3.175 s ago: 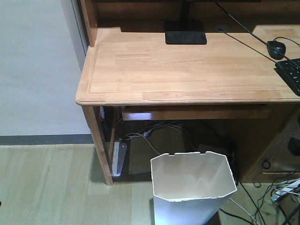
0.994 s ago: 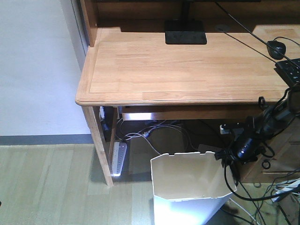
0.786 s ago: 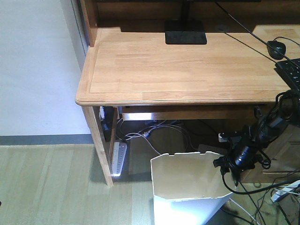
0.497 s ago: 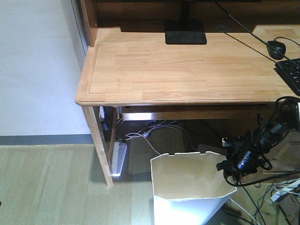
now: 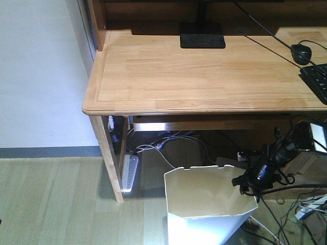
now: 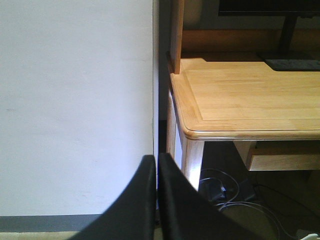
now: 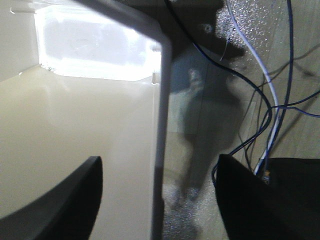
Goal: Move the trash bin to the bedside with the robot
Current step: 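Close the right gripper on the bin rim and lift it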
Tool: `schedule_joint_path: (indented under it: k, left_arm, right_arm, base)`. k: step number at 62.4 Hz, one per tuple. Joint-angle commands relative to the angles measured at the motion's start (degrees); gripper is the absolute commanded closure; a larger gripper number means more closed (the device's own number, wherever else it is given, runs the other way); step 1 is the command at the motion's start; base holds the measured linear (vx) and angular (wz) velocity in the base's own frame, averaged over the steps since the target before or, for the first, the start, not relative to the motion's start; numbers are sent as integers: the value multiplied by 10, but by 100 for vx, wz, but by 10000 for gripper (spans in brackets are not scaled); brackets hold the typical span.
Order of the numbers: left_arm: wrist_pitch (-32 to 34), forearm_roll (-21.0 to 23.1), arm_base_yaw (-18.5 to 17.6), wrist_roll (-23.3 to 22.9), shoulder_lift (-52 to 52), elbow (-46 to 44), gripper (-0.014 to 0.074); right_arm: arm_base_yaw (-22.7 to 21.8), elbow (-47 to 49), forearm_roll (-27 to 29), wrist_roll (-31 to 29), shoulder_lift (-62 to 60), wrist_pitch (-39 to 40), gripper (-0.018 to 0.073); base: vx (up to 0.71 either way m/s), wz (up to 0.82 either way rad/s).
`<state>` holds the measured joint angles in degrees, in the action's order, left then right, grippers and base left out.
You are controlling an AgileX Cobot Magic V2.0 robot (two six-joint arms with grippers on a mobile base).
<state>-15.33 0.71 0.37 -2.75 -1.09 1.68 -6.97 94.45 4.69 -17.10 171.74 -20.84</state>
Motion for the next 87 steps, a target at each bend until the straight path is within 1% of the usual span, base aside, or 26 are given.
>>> schedule_joint_path:
  k: [1,6,11,15,18,19,21,28,32,42,46,54,59,73,87]
  left_arm:
    - [43,2,-1,-5,-6,17,602]
    - [43,2,-1,-5,-6,17,602]
    - [43,2,-1,-5,-6,17,602]
    - [43,2,-1,-5,-6,17,602]
    - [43,2,-1,-5,-6,17,602]
    - [43,2,-1,-5,-6,17,602]
    - [43,2,-1,-5,-6,17,602]
    - [43,2,-1,-5,-6,17,602]
    - [43,2,-1,-5,-6,17,602]
    - [43,2,-1,-5,-6,17,602]
    - [43,2,-1,-5,-6,17,602]
    - [43,2,-1,-5,-6,17,602]
    - [43,2,-1,-5,-6,17,602]
    - [43,2,-1,-5,-6,17,602]
    - [43,2,-1,-5,-6,17,602]
  right_arm:
    - [-2,36,21,-18,-17,-29,162]
    - [-1,58,47,-47,-4,-57,195]
    - [-2,73,92,-84,4,-81,266]
    - [-3,74,141,-113,4,-83,368]
    - [-5,73,179,-130,3,-81,466]
    - [-7,73,191,-136,2,-81,516]
    - [-10,73,227,-150,1,-83,580]
    - [-15,62,323,-207,-6,-82,572]
    - [-16,44,365,-242,-17,-67,568]
    - [-16,-39,425,-330,-68,-23,566]
    - [-16,-73,439,-364,-89,-7,566]
    - [-16,-147,465,-408,-141,20,566]
    - [-16,-193,467,-432,-181,31,566]
    - [-16,-302,467,-461,-299,42,566]
    - [-16,-396,481,-466,-440,43,566]
  base:
    - [0,0]
    - [0,0]
    - [0,0]
    - [0,0]
    - [0,0]
    - [0,0]
    - [0,0]
    - [0,0]
    - [0,0]
    - [0,0]
    - [0,0]
    - [0,0]
    - [0,0]
    - [0,0]
    - [0,0]
